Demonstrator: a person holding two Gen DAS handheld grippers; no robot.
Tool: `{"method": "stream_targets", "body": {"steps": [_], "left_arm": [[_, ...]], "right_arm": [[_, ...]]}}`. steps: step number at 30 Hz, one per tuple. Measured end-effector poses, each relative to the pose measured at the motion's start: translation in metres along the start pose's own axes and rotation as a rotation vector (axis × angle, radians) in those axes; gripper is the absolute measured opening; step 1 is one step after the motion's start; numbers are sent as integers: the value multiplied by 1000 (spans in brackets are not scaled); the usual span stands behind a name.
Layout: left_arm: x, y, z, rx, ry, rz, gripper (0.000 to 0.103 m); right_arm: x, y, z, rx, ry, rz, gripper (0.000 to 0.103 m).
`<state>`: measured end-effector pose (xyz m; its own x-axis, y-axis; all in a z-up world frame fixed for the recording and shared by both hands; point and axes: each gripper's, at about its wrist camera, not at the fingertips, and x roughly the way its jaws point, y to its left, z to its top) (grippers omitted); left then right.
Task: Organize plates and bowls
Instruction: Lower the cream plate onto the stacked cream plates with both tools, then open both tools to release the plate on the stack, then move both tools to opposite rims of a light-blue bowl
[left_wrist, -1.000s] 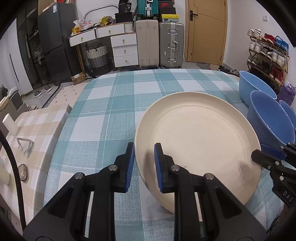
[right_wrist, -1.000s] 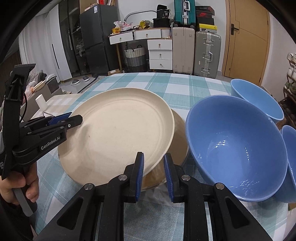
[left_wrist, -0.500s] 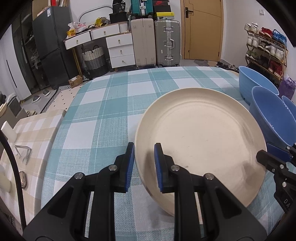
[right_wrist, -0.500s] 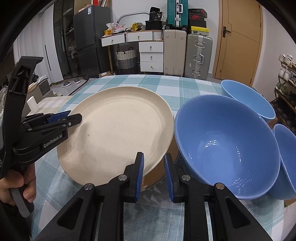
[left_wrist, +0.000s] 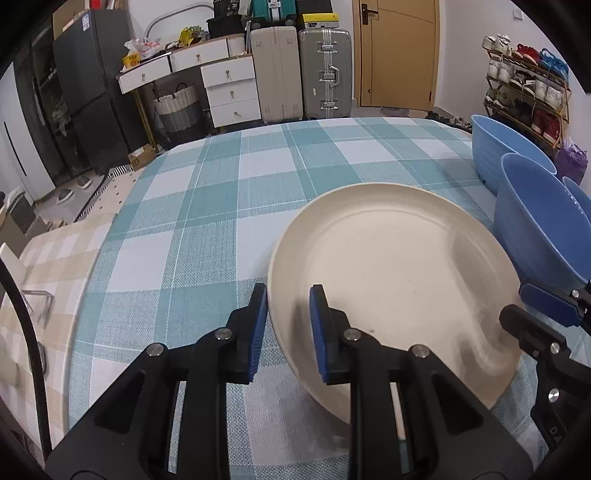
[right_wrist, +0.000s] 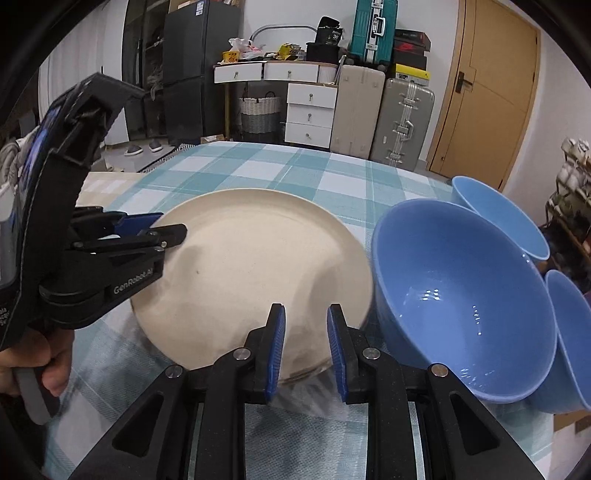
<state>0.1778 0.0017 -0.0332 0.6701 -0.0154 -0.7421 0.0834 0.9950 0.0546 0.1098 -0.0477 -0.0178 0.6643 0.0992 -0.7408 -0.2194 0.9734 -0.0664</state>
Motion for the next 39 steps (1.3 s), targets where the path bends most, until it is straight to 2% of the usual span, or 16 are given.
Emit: {"method": "stream_targets", "body": {"steps": [5,8,9,10,14,15,17,20,21,22,25,29,35,39], "left_arm": [[-4,4,1,-7,16,-11,22],[-17,11,-1,-33,5,-31,37],[-24,12,-2,-40,-1,-34,48],[-30,14,-3,-45,-8,-37,57],[-59,18,-4,-62,-46,-40,77],[-65,19,-4,-70,-52,-41,80],[-78,20,-2,-80,-66,-60,81],[-95,19,0,-82,-78,-70,91],[-100,17,0,-79,-83,-71,99],[-106,16,1,-80,-93,-67,103],[-121,9,4,-74,-119,-88,103],[-139,-6,12,-61,-144,-103,103],[-161,-32,27,-40,-170,-136,103],[-170,-48,40,-41,-179,-183,103]], "right_arm": [[-2,-4,0,8,-2,10,23],[-5,-3,2,5,-7,22,28],[-6,-3,2,3,-9,27,30],[-8,-3,3,5,-15,33,35],[-20,-2,6,9,-37,55,58],[-25,-1,7,5,-43,64,62],[-33,-1,10,12,-59,81,80],[-46,-1,14,19,-82,69,87],[-50,-1,16,19,-88,53,88],[-54,-2,18,15,-93,41,92],[-68,-5,24,1,-112,17,99],[-90,-19,29,17,-139,19,101],[-126,-53,34,38,-197,-72,102],[-145,-87,37,101,-209,-44,102]]}}
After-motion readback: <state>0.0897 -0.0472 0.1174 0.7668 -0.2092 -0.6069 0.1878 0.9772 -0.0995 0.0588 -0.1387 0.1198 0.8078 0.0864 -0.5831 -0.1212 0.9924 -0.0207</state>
